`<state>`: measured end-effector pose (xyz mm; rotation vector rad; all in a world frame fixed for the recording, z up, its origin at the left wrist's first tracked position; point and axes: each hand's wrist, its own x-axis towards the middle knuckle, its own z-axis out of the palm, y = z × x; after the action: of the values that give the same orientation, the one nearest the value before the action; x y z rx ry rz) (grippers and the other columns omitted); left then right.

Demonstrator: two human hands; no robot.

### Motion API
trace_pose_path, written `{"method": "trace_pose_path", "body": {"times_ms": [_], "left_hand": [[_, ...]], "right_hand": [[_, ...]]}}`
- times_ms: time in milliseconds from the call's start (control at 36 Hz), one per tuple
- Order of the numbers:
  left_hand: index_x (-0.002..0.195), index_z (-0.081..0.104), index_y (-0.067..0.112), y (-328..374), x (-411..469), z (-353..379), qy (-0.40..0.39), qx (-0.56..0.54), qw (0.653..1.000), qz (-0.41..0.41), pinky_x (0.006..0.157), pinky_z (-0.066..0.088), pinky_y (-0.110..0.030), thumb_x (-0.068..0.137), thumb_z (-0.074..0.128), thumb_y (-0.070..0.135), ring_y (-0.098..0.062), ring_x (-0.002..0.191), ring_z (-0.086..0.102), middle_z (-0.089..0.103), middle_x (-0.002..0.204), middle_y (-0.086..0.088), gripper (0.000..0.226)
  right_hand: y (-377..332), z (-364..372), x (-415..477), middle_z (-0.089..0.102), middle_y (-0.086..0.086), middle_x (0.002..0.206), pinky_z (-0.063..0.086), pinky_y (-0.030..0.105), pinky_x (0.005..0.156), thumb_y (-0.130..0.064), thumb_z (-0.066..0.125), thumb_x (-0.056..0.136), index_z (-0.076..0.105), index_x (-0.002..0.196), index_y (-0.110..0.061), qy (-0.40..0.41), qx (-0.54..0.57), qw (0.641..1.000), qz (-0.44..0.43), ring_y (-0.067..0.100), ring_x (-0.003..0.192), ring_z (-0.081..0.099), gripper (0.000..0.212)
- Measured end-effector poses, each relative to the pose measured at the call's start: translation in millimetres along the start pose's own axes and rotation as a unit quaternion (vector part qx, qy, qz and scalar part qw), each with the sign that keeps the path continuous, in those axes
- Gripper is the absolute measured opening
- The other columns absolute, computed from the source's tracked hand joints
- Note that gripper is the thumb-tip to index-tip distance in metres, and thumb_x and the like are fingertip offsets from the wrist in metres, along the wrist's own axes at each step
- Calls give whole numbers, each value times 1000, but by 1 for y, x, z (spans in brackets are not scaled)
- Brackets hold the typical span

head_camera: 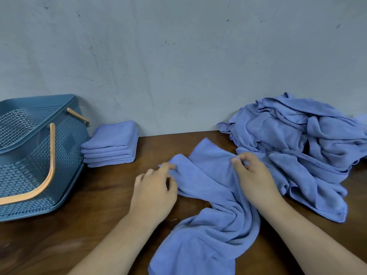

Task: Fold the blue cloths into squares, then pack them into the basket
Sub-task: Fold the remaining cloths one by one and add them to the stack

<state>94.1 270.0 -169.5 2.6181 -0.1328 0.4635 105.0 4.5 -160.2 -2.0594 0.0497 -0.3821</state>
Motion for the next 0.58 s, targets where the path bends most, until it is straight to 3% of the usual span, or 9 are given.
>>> {"method": "trace_pose_path", "body": {"times_ms": [83, 167, 250, 306, 361, 444, 500, 583], "left_hand": [[132, 59, 39, -8, 3, -5, 12, 57, 998, -39, 114, 31, -35, 100, 50, 38, -9, 106, 55, 64, 88, 18, 33], [135, 56, 39, -12, 3, -8, 12, 62, 995, -73, 122, 26, -44, 101, 50, 46, -10, 117, 54, 65, 103, 20, 35], [141, 51, 36, -15, 6, -8, -6, 49, 993, -106, 122, 28, -48, 102, 49, 50, -14, 130, 49, 58, 133, 17, 41], [142, 50, 35, -17, 7, -8, -6, 32, 993, -115, 120, 32, -47, 102, 50, 50, -16, 133, 47, 55, 140, 15, 43], [136, 53, 35, -15, 5, -9, 19, 31, 995, -93, 113, 37, -45, 101, 52, 49, -17, 127, 51, 56, 135, 14, 37], [119, 54, 37, -5, 2, -10, 41, 50, 996, -63, 97, 41, -41, 99, 50, 54, -16, 112, 53, 58, 118, 17, 27], [115, 51, 39, 0, 1, -8, 7, 65, 995, -81, 94, 40, -39, 95, 47, 68, -14, 110, 51, 55, 115, 18, 36], [119, 51, 41, 0, -1, 1, -17, 100, 991, -84, 100, 39, -37, 88, 43, 84, -12, 113, 48, 52, 120, 19, 54]], "right_hand": [[10, -7, 7, 62, -1, 71, 46, 37, 61, -27, 55, 105, 57, 108, -27, -8, -53, 997, 48, 15, 62, 58, 4], [11, -7, 4, 65, -2, 77, 52, 38, 61, -29, 58, 103, 52, 127, -33, -39, -148, 988, 32, 14, 65, 61, 25], [6, -4, -2, 58, -2, 127, 51, 37, 78, -33, 59, 102, 46, 146, -36, -57, -230, 971, -12, 15, 90, 61, 46], [4, -3, -6, 46, -2, 140, 51, 34, 85, -33, 61, 101, 45, 150, -35, -53, -261, 963, -38, 18, 103, 58, 52], [2, -2, -9, 46, -2, 143, 50, 36, 95, -31, 64, 99, 51, 148, -32, -41, -296, 951, -80, 24, 121, 50, 51], [-2, 0, -13, 56, -5, 136, 50, 31, 90, -27, 62, 101, 62, 137, -27, -66, -276, 953, -105, 19, 120, 54, 36], [-3, 4, -17, 61, -8, 134, 49, 29, 93, -31, 56, 104, 63, 134, -27, -108, -268, 952, -99, 15, 118, 57, 31], [-1, 11, -19, 47, -8, 158, 34, 25, 114, -46, 44, 109, 48, 153, -28, -158, -316, 929, -108, 15, 143, 43, 48]]}}
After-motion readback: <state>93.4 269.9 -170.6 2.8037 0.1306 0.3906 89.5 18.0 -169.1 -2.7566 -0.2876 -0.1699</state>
